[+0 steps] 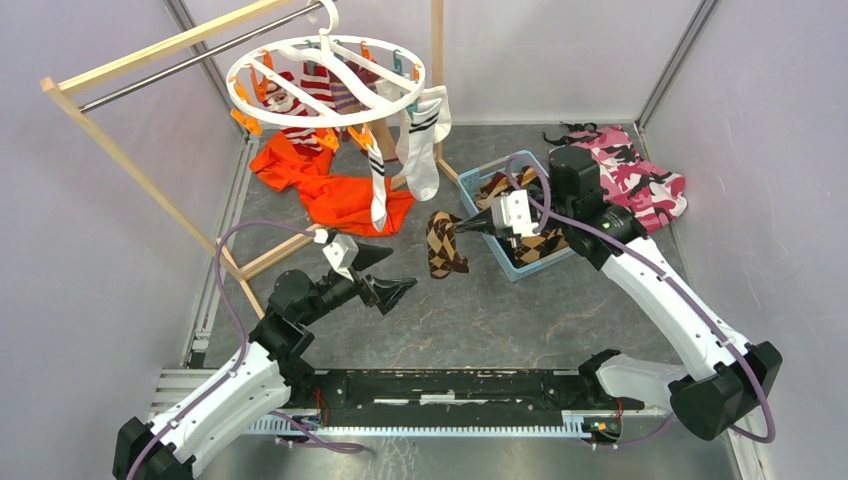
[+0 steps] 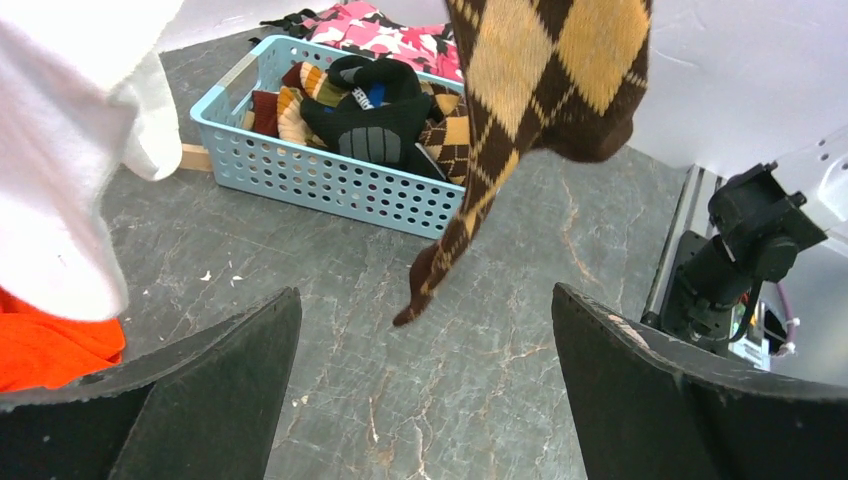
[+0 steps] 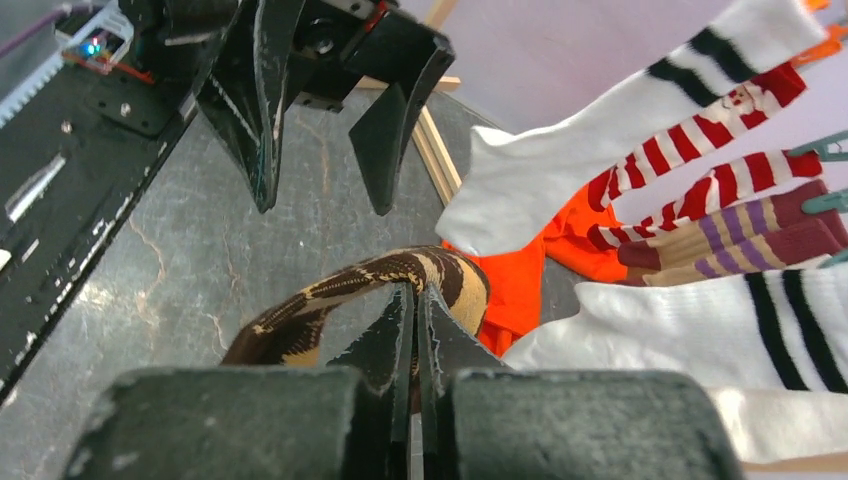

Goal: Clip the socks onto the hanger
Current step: Pick up the sock from the bin.

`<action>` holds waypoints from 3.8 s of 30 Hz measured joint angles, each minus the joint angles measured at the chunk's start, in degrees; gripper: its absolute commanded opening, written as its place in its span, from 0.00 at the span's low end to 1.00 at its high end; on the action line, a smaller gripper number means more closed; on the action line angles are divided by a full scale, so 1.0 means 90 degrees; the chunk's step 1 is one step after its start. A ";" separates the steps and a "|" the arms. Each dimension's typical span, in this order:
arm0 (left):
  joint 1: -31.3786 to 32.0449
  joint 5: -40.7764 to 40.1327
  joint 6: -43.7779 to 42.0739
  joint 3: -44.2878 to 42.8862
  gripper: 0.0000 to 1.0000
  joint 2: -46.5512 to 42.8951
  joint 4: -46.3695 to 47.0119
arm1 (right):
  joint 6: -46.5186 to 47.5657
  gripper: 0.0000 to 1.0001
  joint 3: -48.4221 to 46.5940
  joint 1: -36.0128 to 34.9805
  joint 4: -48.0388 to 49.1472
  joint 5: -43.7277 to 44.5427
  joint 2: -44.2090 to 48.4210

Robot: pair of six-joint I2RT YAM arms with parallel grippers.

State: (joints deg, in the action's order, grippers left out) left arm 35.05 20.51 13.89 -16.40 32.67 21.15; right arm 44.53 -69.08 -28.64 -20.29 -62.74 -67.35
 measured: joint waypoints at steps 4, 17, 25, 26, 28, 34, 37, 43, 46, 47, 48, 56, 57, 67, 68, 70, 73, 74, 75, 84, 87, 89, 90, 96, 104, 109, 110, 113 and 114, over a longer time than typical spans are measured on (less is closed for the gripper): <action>0.0000 0.0117 -0.0357 0.0007 1.00 -0.0039 -0.0010 | 0.0843 0.02 0.0253 -0.0070 -0.0250 -0.0046 -0.0027; 0.0000 0.0413 -0.1258 0.0282 1.00 -0.0029 -0.0012 | 0.1685 0.00 0.0189 -0.0313 -0.0663 0.0942 -0.0668; 0.0000 0.0539 -0.2062 0.0282 1.00 0.0549 -0.0233 | 0.2086 0.00 -0.0010 -0.0874 -0.1144 0.1666 -0.0882; 0.0000 0.0568 -0.2135 0.0282 1.00 0.0622 -0.0238 | 0.2110 0.00 -0.0061 -0.0945 -0.1168 0.1719 -0.0913; 0.0000 0.0578 -0.2234 0.0282 1.00 0.0709 -0.0238 | 0.2137 0.00 -0.0148 -0.1049 -0.1178 0.1819 -0.0984; 0.0000 0.0597 -0.2404 0.0282 1.00 0.0896 -0.0231 | 0.2144 0.00 -0.0398 -0.1287 -0.1178 0.2028 -0.1212; 0.0000 0.0597 -0.2436 0.0282 1.00 0.0930 -0.0182 | 0.2157 0.00 -0.0493 -0.1443 -0.1175 0.2118 -0.1287; -0.0012 0.0600 -0.2436 0.0284 1.00 0.1015 -0.0083 | 0.2157 0.00 -0.0641 -0.1683 -0.1149 0.2220 -0.1382; -0.0012 0.0597 -0.2436 0.0296 0.99 0.1037 -0.0010 | 0.2154 0.00 -0.0680 -0.1787 -0.1112 0.2293 -0.1401; -0.0024 0.0602 -0.2433 0.0299 0.99 0.1044 0.0005 | 0.2154 0.00 -0.0680 -0.1819 -0.1095 0.2317 -0.1401; -0.0032 0.0610 -0.2433 0.0299 0.99 0.1059 0.0024 | 0.2152 0.01 -0.0680 -0.1848 -0.1076 0.2334 -0.1401; -0.0066 0.0690 -0.2431 0.0304 0.98 0.1260 0.0090 | 0.2021 0.01 -0.0680 -0.1955 -0.0850 0.2487 -0.1399; -0.0068 0.0709 -0.2429 0.0306 0.98 0.1273 0.0129 | 0.2004 0.01 -0.0680 -0.1962 -0.0823 0.2511 -0.1399; -0.0138 0.0957 -0.2283 0.0306 0.98 0.0952 0.0199 | 0.1345 0.00 -0.0408 -0.1950 -0.0255 0.2832 -0.1044; -0.0138 0.0964 -0.2280 0.0306 0.98 0.0872 0.0134 | 0.1214 0.00 -0.0323 -0.1919 -0.0165 0.2839 -0.0923; -0.0146 0.0969 -0.2280 0.0306 0.98 0.0741 0.0015 | 0.0979 0.00 -0.0267 -0.1882 -0.0041 0.2841 -0.0750; -0.0148 0.0899 -0.2234 0.0306 0.98 0.0559 -0.0192 | 0.0678 0.00 -0.0277 -0.1804 0.0039 0.2834 -0.0605; -0.0148 0.0835 -0.2215 0.0306 0.98 0.0503 -0.0223 | 0.0607 0.00 -0.0287 -0.1790 0.0029 0.2832 -0.0578; -0.0148 0.0765 -0.2188 0.0306 0.99 0.0461 -0.0226 | 0.0542 0.00 -0.0301 -0.1778 0.0012 0.2822 -0.0563; -0.0177 0.0478 -0.1826 0.0316 0.77 0.0894 0.0474 | 0.0243 0.00 -0.0199 -0.1756 -0.0002 0.2550 -0.0197; -0.0180 0.0797 -0.1659 0.0287 0.63 0.1285 0.0578 | 0.0231 0.00 -0.0148 -0.1756 0.0029 0.2489 -0.0056; -0.0180 0.0964 -0.1586 0.0257 0.48 0.1455 0.0617 | 0.0216 0.00 -0.0148 -0.1756 0.0083 0.2455 -0.0022; -0.0180 0.1044 -0.1557 0.0231 0.40 0.1513 0.0627 | 0.0206 0.00 -0.0146 -0.1756 0.0119 0.2441 -0.0019; -0.0180 0.1273 -0.1396 0.0080 0.47 0.1564 0.0920 | 0.0078 0.00 -0.0058 -0.1724 0.0282 0.2412 -0.0019; -0.0180 0.1812 -0.0891 0.0019 0.03 0.1817 0.1370 | -0.0245 0.00 -0.0044 -0.1557 0.0447 0.2407 -0.0022; -0.0180 0.1940 -0.0753 0.0017 0.02 0.1787 0.1362 | -0.0478 0.02 -0.0039 -0.1319 0.0510 0.2431 -0.0044; -0.0192 0.1936 -0.0685 0.0017 0.02 0.1702 0.1324 | -0.0503 0.03 -0.0019 -0.1263 0.0537 0.2436 -0.0051; -0.0245 0.1902 -0.0432 0.0007 0.02 0.1343 0.1171 | -0.0539 0.08 0.0109 -0.1141 0.0588 0.2453 -0.0058; -0.0262 0.1894 -0.0311 -0.0017 0.02 0.1205 0.1081 | -0.0537 0.09 0.0185 -0.1112 0.0588 0.2453 -0.0058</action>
State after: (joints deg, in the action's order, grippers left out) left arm 32.69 37.56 11.09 -16.56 43.51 30.87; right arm 39.70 -67.42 -38.65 -15.00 -40.66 -67.88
